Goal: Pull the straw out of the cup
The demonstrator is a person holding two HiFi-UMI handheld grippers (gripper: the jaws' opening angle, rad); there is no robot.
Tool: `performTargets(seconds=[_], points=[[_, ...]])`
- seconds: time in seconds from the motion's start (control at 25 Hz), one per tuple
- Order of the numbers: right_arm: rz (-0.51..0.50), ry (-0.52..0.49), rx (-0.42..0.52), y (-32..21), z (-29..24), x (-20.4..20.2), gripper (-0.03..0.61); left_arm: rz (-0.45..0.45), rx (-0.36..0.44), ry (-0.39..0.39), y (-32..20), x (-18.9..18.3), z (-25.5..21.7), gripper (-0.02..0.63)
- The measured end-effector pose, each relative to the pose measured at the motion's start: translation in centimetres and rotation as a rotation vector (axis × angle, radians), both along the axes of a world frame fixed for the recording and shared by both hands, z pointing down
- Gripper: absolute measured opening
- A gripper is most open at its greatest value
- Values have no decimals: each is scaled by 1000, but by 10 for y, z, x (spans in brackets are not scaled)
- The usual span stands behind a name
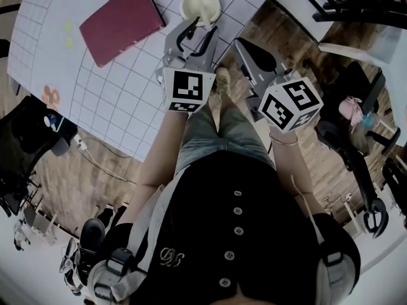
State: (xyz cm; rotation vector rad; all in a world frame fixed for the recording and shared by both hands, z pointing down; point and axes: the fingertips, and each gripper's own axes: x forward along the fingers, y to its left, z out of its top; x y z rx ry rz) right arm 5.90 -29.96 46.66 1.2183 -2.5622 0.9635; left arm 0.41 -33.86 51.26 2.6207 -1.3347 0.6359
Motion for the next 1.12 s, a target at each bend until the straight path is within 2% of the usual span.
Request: performTargets(seconds=[0.16, 0.32, 0.44, 0.76, 1.12], points=[[6, -6, -1, -5, 0, 3, 0, 28, 38, -3, -5, 9, -7, 146], [10, -10, 4, -12, -2, 5, 0, 37, 57, -3, -7, 13, -12, 94], [10, -16, 3, -15, -3, 6, 0, 29, 36, -3, -8, 11, -12, 91], [8, -20, 15, -24, -9, 6, 0, 26, 73, 2, -19, 9, -26, 71], [-7, -21, 43, -32, -23, 4, 0, -18, 87, 3, -31, -6, -39, 40]])
